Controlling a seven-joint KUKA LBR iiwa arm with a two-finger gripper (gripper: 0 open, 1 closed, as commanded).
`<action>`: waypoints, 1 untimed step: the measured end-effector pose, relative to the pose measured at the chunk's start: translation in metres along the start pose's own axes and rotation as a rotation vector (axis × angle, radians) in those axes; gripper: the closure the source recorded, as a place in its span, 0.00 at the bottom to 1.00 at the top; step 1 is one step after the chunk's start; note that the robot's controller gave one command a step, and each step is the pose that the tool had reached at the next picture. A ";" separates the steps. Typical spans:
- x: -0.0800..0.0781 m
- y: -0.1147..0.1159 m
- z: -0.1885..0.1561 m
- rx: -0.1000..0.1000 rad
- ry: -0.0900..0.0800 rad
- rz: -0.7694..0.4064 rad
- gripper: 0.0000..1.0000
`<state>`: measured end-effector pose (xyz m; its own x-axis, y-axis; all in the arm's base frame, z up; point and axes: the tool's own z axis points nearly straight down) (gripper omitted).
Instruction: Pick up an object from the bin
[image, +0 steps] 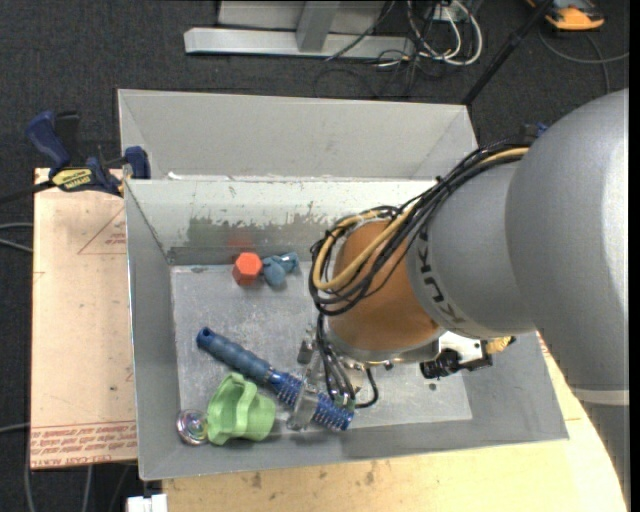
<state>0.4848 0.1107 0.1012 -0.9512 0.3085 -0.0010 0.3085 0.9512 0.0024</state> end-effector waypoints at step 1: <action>0.001 -0.006 0.002 0.002 0.002 0.136 0.00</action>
Offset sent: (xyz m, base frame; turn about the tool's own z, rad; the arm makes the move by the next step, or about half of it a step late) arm -0.0029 -0.0060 -0.0012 0.1374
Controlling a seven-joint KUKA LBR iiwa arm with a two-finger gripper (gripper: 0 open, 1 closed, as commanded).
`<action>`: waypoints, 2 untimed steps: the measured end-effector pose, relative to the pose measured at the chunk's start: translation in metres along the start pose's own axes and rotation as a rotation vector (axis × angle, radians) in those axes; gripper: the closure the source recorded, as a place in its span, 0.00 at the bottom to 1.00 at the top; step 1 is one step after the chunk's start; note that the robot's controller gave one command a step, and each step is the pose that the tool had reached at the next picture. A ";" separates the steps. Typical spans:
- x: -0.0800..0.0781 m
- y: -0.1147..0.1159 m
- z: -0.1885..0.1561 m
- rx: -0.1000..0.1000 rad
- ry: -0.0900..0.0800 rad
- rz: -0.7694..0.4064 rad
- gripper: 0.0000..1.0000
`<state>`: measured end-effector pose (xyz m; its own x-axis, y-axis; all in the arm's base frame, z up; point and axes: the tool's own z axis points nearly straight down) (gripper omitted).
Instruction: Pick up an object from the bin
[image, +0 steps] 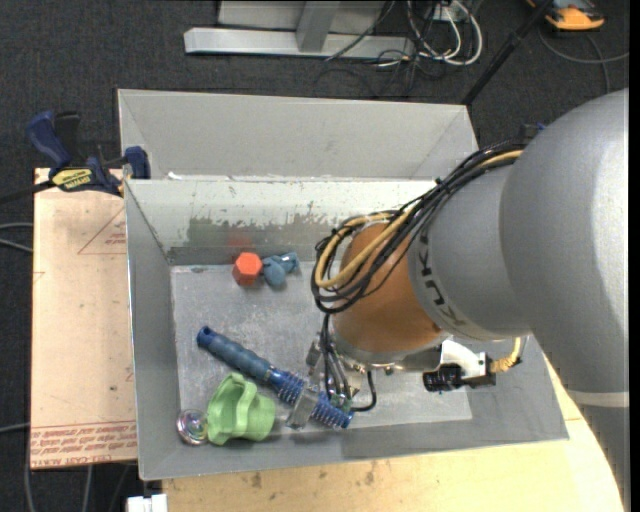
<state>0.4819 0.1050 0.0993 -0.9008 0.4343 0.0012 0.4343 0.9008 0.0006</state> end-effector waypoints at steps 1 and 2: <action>0.001 -0.004 0.031 -0.001 -0.003 -0.013 0.00; 0.000 -0.003 0.030 -0.002 -0.003 -0.011 0.00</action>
Offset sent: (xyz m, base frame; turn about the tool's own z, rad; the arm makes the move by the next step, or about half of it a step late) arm -0.0029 -0.0029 -0.0293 -0.0139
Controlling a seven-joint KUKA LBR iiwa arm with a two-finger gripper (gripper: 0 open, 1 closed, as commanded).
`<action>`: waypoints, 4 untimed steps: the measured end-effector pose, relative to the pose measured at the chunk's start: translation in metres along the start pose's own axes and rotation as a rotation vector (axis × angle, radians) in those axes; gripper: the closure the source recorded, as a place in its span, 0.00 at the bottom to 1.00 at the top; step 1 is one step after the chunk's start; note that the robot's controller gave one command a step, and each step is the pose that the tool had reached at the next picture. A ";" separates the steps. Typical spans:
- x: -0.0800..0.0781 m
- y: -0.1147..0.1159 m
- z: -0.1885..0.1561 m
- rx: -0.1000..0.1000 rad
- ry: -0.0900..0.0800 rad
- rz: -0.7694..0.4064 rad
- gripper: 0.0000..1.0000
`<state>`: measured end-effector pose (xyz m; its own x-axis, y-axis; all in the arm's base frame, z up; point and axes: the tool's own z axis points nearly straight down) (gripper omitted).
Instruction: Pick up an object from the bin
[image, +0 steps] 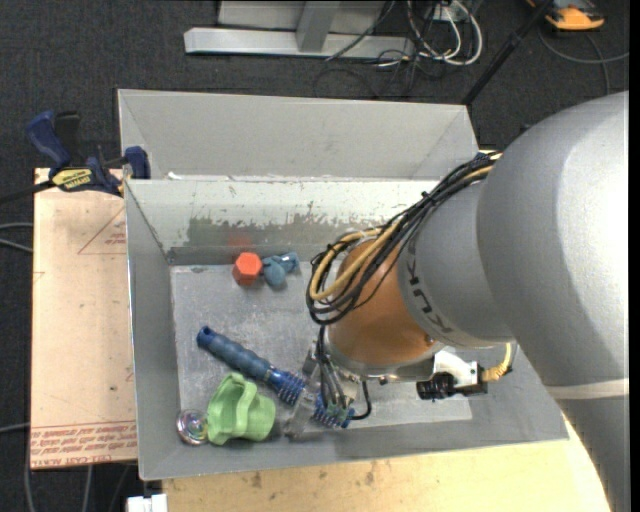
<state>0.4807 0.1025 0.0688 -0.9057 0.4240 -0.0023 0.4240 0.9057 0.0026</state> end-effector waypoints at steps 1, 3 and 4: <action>0.001 0.000 0.001 0.002 0.003 -0.001 1.00; 0.001 0.000 -0.058 0.001 0.003 -0.004 1.00; 0.001 0.001 -0.076 0.001 0.003 -0.006 1.00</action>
Offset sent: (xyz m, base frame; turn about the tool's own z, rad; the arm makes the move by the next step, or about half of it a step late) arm 0.0000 0.0000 0.0000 0.0000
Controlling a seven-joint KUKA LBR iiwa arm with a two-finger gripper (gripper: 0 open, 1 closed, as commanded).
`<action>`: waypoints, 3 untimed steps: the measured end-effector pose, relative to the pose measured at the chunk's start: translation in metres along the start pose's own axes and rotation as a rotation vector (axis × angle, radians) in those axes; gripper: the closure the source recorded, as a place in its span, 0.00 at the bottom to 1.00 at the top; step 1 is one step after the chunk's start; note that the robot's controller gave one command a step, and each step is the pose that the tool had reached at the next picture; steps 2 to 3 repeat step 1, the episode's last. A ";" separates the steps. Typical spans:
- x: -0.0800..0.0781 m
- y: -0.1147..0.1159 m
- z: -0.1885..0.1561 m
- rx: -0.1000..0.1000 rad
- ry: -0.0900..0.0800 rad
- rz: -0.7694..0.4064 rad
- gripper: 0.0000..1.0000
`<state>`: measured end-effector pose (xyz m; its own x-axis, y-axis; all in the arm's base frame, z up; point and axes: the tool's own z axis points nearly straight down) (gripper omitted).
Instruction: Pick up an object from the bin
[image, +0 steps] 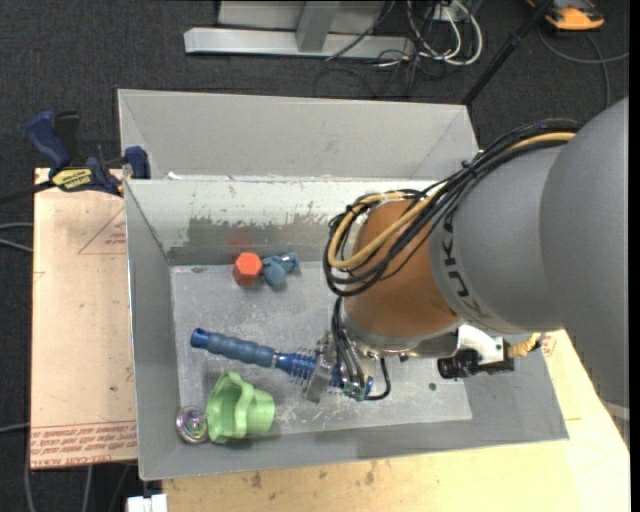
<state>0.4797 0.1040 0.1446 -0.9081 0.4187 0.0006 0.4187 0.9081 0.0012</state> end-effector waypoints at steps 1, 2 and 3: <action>0.000 0.001 -0.017 0.000 0.000 -0.003 1.00; 0.000 0.001 -0.017 0.000 0.000 -0.003 1.00; 0.000 0.001 -0.017 0.000 0.000 -0.003 1.00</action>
Offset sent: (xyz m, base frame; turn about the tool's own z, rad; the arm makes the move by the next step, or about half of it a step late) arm 0.0001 -0.0001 0.0175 0.0000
